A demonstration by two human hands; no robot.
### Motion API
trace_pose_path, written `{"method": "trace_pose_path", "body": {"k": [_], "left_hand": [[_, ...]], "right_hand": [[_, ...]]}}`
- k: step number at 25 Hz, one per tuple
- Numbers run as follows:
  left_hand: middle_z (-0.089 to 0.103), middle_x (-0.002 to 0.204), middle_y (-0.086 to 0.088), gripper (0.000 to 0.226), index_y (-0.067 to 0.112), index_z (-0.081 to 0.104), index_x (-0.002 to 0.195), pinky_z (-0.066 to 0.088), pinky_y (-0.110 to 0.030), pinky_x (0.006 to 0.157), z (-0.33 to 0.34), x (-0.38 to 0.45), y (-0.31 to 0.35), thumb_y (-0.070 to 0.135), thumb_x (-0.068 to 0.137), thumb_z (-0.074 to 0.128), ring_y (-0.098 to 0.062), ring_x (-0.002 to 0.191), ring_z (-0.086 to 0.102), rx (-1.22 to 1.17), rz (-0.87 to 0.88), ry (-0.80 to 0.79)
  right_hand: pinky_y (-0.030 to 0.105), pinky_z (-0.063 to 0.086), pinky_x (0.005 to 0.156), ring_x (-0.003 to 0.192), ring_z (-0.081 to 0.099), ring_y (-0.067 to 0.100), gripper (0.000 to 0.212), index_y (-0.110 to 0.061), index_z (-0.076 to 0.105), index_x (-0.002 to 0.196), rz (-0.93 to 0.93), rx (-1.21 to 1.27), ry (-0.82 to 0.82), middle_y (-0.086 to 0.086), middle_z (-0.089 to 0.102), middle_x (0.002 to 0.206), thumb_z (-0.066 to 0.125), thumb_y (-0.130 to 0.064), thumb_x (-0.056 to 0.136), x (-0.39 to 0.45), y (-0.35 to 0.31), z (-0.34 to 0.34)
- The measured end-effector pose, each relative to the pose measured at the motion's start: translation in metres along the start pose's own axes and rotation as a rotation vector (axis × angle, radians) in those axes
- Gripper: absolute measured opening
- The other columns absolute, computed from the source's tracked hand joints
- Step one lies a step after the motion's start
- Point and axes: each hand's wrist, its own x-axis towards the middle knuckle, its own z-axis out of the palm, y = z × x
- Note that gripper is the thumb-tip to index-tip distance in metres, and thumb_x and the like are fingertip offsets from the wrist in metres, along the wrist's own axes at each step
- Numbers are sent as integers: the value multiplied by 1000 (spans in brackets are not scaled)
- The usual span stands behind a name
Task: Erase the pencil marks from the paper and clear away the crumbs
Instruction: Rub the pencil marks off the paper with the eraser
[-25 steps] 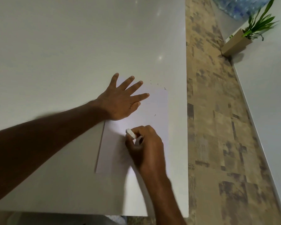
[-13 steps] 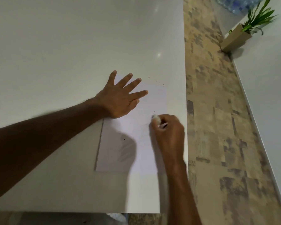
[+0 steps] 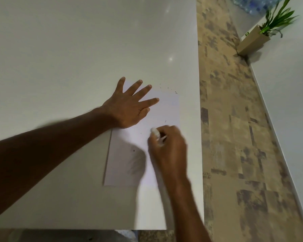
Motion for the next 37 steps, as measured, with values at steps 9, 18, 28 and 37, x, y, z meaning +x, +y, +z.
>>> {"method": "trace_pose_path", "body": {"k": [9, 18, 28, 37], "left_hand": [[-11, 170, 2, 57, 48, -10, 157, -3, -68, 119, 3, 1, 0, 55, 101, -7, -29, 157, -10, 16, 2, 13], [-11, 170, 2, 56, 47, -8, 157, -3, -68, 119, 1, -1, -1, 54, 102, -6, -29, 157, -10, 16, 10, 18], [-16, 169, 2, 55, 47, -12, 156, -5, -67, 119, 0, 0, 0, 54, 102, -5, -29, 156, -14, 21, 8, 1], [-15, 169, 3, 56, 48, -12, 156, -4, -67, 119, 0, 0, 0, 54, 101, -6, -28, 156, -15, 1, 4, -2]], "right_hand": [[16, 38, 65, 74, 54, 7, 14, -23, 69, 86, -87, 33, -8, -7, 62, 85, 68, -29, 98, 2, -6, 11], [8, 41, 67, 72, 55, 5, 14, -21, 69, 87, -25, 35, 38, -6, 63, 85, 70, -29, 98, 6, 4, -2], [10, 36, 65, 74, 57, 3, 16, -23, 67, 85, 24, 35, 48, -9, 62, 84, 67, -31, 100, 19, 14, -3], [15, 48, 67, 78, 64, 4, 10, -23, 76, 94, 66, 104, 56, -10, 69, 89, 71, -30, 98, 38, 23, -20]]}}
